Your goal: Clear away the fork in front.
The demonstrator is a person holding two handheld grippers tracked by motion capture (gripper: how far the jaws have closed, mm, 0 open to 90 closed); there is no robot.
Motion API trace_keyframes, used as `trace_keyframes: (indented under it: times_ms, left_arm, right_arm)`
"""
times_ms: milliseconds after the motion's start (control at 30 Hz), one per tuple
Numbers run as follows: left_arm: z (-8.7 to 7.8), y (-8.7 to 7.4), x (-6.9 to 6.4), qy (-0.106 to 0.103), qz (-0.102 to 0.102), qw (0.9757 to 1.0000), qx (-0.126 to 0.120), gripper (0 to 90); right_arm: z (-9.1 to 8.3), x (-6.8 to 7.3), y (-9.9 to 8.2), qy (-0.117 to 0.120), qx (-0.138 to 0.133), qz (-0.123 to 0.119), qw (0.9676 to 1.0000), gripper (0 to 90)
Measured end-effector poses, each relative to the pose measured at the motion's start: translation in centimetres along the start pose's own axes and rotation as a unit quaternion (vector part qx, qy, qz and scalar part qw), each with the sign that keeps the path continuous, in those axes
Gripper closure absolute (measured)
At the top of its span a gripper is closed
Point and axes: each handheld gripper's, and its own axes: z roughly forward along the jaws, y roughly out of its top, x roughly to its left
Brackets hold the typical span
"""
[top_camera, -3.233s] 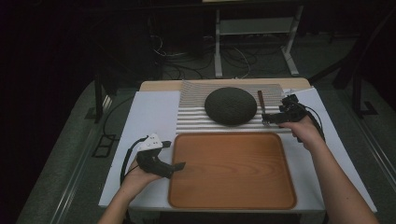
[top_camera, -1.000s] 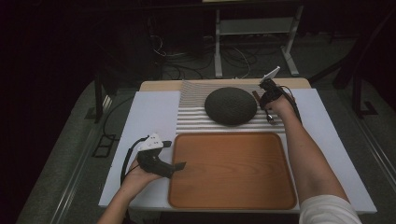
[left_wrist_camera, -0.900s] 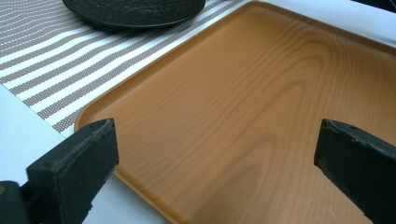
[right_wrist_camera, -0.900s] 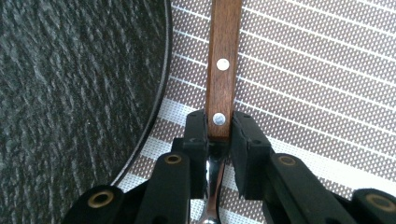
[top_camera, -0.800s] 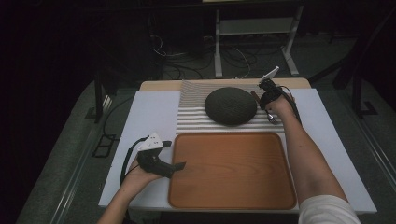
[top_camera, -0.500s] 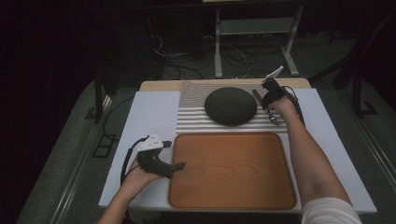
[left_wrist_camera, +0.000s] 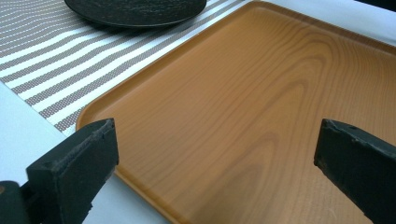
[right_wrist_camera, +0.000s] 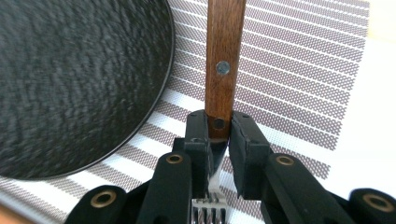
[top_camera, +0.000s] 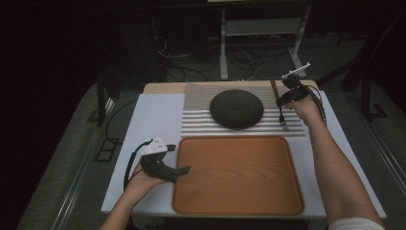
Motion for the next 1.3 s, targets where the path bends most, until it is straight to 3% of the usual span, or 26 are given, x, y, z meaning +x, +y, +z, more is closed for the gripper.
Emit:
trace_keyframes:
  times_ms: [333, 567, 900, 1300]
  left_arm:
    - [0.0, 0.0, 0.0, 0.002, -0.001, 1.0, -0.001, 0.0]
    - [-0.1, 0.0, 0.0, 0.001, -0.003, 1.0, -0.001, 0.0]
    - [0.0, 0.1, -0.1, 0.002, -0.002, 1.0, -0.004, 0.0]
    - [0.2, 0.0, 0.0, 0.003, -0.006, 1.0, -0.006, 0.0]
  right_arm:
    - [-3.6, -0.1, -1.3, 0.031, -0.045, -0.006, 0.9985, 77.0]
    - [-6.5, 1.2, -2.4, 0.065, -0.083, -0.029, 0.994, 76.9]
    - [-8.4, 4.7, -5.8, 0.138, -0.133, -0.073, 0.9787, 76.9]
    - [-8.1, 7.5, -9.2, 0.187, -0.162, -0.12, 0.9614, 76.8]
